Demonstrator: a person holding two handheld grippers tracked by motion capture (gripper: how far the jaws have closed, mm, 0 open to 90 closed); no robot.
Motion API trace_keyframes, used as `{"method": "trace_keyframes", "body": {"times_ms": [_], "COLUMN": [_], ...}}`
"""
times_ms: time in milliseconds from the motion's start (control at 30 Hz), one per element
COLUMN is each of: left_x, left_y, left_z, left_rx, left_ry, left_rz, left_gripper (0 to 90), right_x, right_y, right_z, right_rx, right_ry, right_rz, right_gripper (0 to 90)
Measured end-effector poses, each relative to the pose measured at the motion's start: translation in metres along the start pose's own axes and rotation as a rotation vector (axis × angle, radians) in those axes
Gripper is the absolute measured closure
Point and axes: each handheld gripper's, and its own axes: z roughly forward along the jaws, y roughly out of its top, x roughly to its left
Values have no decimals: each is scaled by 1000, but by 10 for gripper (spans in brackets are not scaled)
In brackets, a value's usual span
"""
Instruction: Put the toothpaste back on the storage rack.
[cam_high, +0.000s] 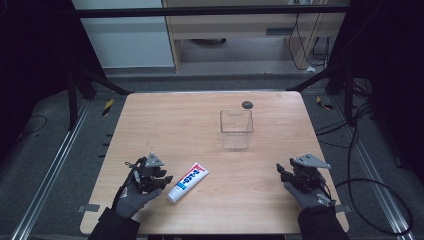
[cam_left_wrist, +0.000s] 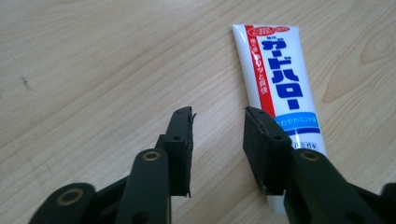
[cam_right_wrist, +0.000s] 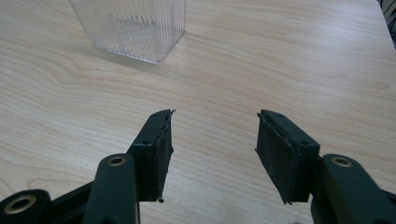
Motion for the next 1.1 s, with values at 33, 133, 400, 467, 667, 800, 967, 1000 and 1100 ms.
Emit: {"method": "trace_keyframes", "body": {"times_ms": [33, 133, 400, 467, 667, 800, 967, 1000, 1100], "left_x": [0, 0, -2, -2, -5, -5, -6, -7, -9], "left_y": [2, 8, 20, 24, 36, 46, 56, 58, 62], "left_z": [0, -3, -10, -11, -9, -9, -6, -5, -2], "left_rx": [0, -8, -24, -23, -16, -8, -1, 7, 13], "left_ry": [-4, -6, 2, 4, -1, 2, -8, -11, -11], "left_rz": [-6, 0, 2, 5, 22, 32, 31, 35, 39], "left_gripper": [580, 512, 411, 394, 369, 347, 329, 325, 323], "right_x": [0, 0, -2, -2, -3, -2, -2, -3, -3], "right_y": [0, 0, 0, 0, 0, 1, 2, 2, 2], "right_z": [0, 0, 0, 0, 0, 0, 0, 0, 0], "right_rx": [1, 2, 2, -1, -1, -6, -4, -6, -7], "right_ry": [0, -2, -4, -3, -2, -9, -9, -10, -14], "right_rz": [2, 2, 5, 6, 10, 2, 5, 5, 1], "right_gripper": [450, 447, 442, 442, 437, 427, 423, 423, 421]}}
